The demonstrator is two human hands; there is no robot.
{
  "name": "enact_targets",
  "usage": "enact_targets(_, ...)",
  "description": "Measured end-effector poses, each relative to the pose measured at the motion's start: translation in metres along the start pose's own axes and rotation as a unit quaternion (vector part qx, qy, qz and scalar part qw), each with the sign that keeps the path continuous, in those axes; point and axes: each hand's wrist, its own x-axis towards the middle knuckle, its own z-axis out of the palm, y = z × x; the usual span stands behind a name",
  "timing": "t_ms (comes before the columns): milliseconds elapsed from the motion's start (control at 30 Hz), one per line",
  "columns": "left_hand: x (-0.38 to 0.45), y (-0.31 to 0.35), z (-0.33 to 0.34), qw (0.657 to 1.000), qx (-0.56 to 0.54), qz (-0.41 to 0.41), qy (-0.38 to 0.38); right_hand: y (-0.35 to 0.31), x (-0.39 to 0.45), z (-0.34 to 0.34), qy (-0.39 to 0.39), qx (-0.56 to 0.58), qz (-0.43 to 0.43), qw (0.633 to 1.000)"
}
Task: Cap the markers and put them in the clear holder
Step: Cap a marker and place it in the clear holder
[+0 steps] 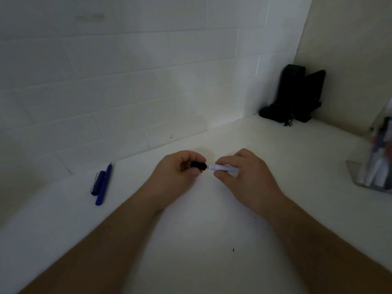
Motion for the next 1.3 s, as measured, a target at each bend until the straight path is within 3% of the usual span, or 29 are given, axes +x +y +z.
enact_targets(267,-0.005,0.007,0.01,0.992,0.122,0.028,0.026,-0.002,-0.001,-0.004,-0.002,0.004,-0.019,1.0)
enact_targets(500,-0.003,0.01,0.023,0.96,0.272,0.069,-0.019,0.0,0.001,-0.003,-0.022,0.006,-0.011,1.0)
enact_targets(800,-0.01,0.012,0.024,0.961,0.26,0.085,0.029,-0.016,0.001,-0.007,-0.018,-0.009,0.008,1.0)
enact_targets(933,-0.009,0.012,0.025,0.964,0.253,0.085,0.009,-0.014,0.0,-0.004,-0.047,0.005,0.014,0.999)
enact_targets(1100,-0.011,0.017,0.026,0.976,0.212,0.054,0.017,-0.02,-0.002,-0.021,-0.074,-0.131,0.001,0.989)
enact_targets(1233,-0.002,0.033,0.025,0.962,0.256,0.057,-0.071,-0.009,-0.001,-0.073,-0.082,-0.094,0.046,0.991)
enact_targets(1300,0.006,0.056,0.036,0.96,0.247,0.087,-0.096,0.008,-0.001,-0.115,0.0,-0.016,0.074,0.997)
